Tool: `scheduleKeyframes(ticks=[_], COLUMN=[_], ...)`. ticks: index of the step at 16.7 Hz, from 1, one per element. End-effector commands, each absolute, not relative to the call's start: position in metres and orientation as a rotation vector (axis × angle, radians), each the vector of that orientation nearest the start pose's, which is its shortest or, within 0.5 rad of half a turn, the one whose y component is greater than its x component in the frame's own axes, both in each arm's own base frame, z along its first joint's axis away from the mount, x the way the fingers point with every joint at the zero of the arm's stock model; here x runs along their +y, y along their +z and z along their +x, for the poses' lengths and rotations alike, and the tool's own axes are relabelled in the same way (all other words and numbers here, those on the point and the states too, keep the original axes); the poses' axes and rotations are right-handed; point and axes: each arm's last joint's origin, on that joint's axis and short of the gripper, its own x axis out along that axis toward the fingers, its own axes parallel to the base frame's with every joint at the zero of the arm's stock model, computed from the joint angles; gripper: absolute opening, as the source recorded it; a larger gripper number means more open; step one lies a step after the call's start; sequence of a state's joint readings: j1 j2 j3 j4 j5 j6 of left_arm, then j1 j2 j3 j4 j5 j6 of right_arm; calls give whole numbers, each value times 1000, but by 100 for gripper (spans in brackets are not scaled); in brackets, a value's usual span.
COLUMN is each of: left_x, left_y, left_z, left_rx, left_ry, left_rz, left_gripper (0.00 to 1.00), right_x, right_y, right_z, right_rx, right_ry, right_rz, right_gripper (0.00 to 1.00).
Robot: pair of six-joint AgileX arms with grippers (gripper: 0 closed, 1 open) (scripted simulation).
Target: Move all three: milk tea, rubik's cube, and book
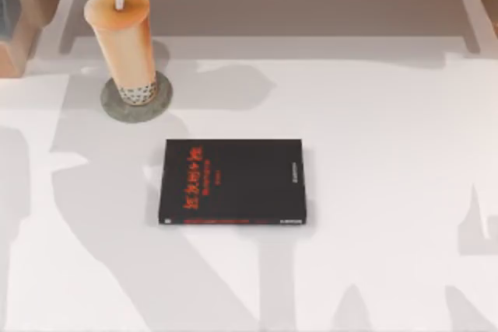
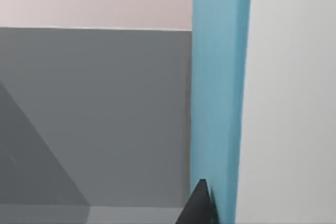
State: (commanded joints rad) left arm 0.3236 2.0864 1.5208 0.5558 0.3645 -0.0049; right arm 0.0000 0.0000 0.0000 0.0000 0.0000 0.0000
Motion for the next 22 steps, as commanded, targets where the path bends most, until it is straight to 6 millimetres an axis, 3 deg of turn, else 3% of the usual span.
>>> scheduleKeyframes(ticks=[12, 14, 16, 18, 22], left_x=[151, 151, 148, 138, 91], left_y=[258, 267, 292, 329, 410], left_z=[459, 454, 444, 428, 382], left_rx=[2, -30, -115, -249, -578], left_ry=[-18, -8, 14, 41, 109], left_rz=[-18, 16, 101, 222, 480], left_gripper=[0, 0, 0, 0, 0], right_x=[-1, -1, -1, -1, -1], right_y=[160, 160, 160, 160, 160], right_z=[106, 106, 106, 106, 106], right_rx=[0, 0, 0, 0, 0], right_ry=[0, 0, 0, 0, 0], right_rz=[0, 0, 0, 0, 0], right_gripper=[100, 100, 100, 100, 100])
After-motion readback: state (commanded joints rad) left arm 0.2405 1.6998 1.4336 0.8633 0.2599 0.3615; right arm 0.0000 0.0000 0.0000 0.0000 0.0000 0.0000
